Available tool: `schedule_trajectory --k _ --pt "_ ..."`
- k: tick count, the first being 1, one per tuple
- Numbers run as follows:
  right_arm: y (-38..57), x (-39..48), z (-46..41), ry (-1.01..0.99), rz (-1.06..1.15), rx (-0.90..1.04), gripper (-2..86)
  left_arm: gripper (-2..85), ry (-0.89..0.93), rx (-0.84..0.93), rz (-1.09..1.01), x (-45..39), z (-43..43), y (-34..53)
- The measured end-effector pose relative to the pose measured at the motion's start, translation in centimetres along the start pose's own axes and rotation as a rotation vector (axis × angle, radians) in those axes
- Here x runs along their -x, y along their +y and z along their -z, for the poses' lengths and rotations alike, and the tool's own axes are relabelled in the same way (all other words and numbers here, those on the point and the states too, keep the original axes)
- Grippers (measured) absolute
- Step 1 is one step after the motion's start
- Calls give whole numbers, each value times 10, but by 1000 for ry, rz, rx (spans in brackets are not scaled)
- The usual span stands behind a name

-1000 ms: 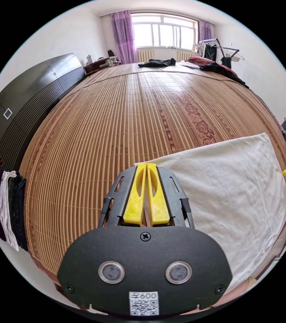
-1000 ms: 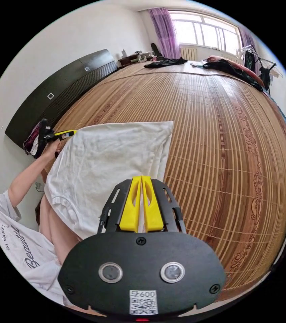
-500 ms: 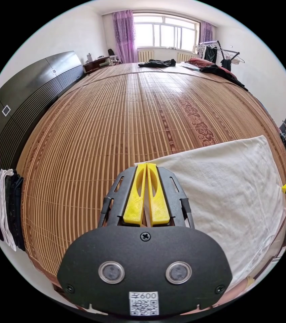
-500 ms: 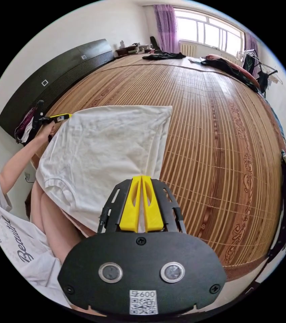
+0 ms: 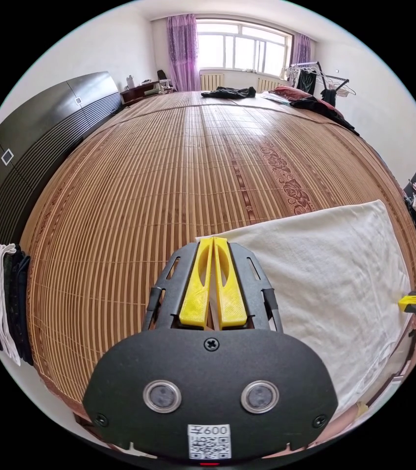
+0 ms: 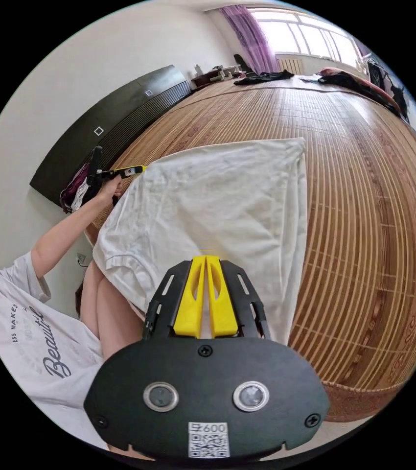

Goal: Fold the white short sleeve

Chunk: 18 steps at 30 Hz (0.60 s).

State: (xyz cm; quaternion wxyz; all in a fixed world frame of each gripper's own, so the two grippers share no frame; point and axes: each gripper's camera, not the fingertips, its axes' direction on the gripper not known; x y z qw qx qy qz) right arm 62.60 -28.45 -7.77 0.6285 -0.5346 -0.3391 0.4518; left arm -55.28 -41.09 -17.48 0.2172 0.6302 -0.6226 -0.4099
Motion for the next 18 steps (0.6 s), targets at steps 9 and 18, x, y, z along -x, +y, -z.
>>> schedule_trajectory --k 9,18 --pt "-22 -72 4 -94 -74 -194 -9 9 -18 -1 -9 -4 7 -3" --pt "-39 -113 -70 61 5 -105 -8 10 12 -2 7 4 13 -7"
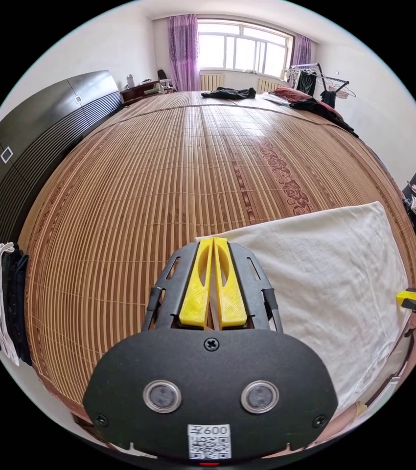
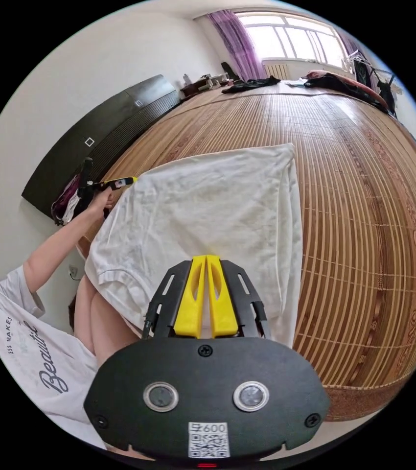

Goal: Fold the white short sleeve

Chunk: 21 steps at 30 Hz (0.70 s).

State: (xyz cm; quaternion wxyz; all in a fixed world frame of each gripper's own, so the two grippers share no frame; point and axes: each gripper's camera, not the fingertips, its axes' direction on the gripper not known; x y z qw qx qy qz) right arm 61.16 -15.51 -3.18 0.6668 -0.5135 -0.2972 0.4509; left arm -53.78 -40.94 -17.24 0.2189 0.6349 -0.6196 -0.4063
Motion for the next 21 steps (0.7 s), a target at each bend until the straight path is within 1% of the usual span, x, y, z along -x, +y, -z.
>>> schedule_trajectory --k 4,7,9,11,14,16,17,21 --pt "25 -31 -1 60 -76 -61 -8 10 15 -1 8 3 3 -2" --pt "28 -24 -11 95 -54 -115 -9 9 20 -1 10 4 5 -3" --pt "20 -10 -25 39 -6 -148 -8 9 17 -2 8 4 7 -4" --pt "3 17 -56 -101 71 -149 -8 9 9 -2 5 2 8 -5" --pt "-22 64 -106 -258 204 -97 -8 9 7 -2 4 1 10 -6" --pt "-35 94 -138 -289 294 -41 -8 10 11 -2 6 2 11 -6" --pt "-43 113 -158 -260 356 1 -8 10 14 -2 7 3 12 -7" --pt "-63 134 -208 -137 400 28 -8 10 30 -3 15 7 14 -8"
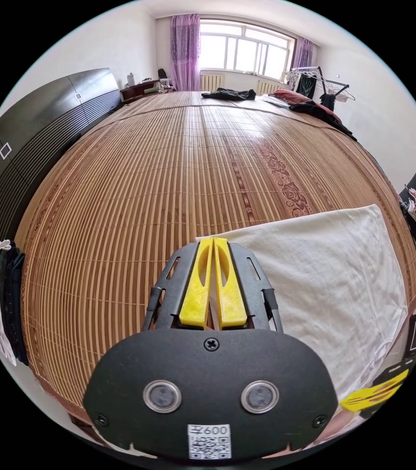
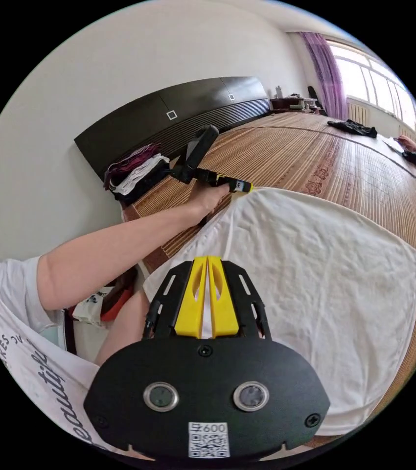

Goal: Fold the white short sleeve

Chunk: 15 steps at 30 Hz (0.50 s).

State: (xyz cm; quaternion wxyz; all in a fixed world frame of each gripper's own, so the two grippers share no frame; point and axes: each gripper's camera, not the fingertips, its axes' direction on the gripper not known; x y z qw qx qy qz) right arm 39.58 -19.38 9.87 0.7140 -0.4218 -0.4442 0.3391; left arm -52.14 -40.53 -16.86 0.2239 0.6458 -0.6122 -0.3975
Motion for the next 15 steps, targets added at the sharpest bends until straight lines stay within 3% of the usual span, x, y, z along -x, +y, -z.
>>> schedule_trajectory --k 4,15 --pt "-1 -15 -65 81 25 171 -9 11 14 -1 7 3 2 -1" --pt "45 -58 -102 -34 42 160 -9 9 9 -2 4 1 7 -3"
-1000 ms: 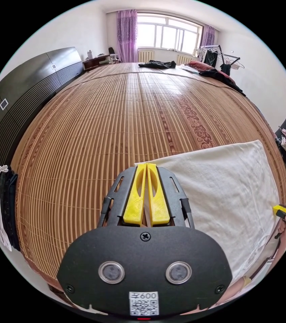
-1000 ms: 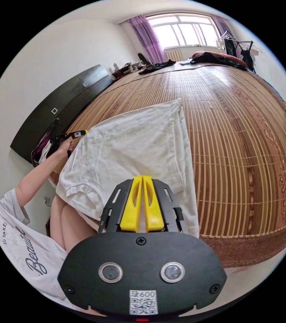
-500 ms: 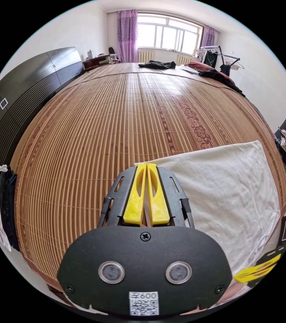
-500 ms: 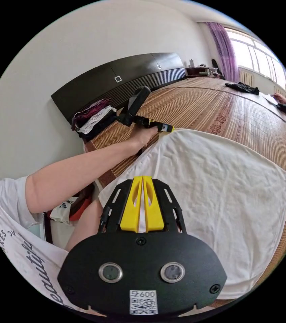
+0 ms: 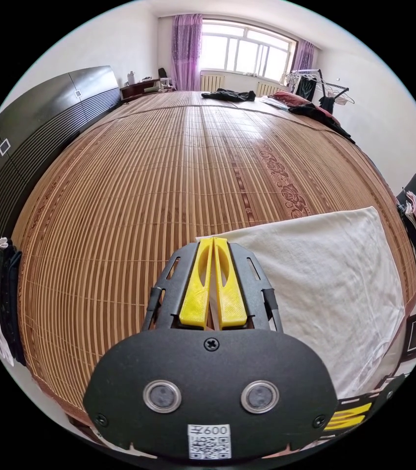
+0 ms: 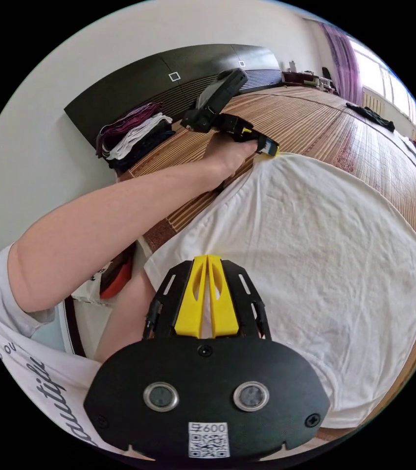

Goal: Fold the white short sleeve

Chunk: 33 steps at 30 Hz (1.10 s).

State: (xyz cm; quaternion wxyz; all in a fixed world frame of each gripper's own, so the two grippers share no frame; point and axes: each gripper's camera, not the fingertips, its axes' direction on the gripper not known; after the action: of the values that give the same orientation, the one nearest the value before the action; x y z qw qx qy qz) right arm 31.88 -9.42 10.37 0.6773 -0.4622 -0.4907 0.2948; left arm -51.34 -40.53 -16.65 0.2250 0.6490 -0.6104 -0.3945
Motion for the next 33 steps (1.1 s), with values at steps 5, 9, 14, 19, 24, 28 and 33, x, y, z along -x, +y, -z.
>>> schedule_trajectory --k 5,9,14,19,24,28,33 --pt "-10 -42 22 -64 57 -82 -8 9 -1 0 -1 -1 2 -1" --pt "-39 -103 33 63 -5 -158 -8 9 8 0 4 1 3 -1" --pt "-101 -191 -14 127 -108 -97 -8 9 1 0 1 0 3 -2" --pt "-125 -215 -85 152 -92 64 -8 10 -6 -3 -3 -2 4 -2" --pt "-96 -205 -111 165 -62 17 -8 10 -10 -3 -5 -2 4 -2" --pt "-66 -178 -128 247 -7 -19 -9 10 5 -4 3 2 4 -2" --pt "-27 -123 -149 334 132 -15 -9 9 -10 -4 -4 0 4 -2"
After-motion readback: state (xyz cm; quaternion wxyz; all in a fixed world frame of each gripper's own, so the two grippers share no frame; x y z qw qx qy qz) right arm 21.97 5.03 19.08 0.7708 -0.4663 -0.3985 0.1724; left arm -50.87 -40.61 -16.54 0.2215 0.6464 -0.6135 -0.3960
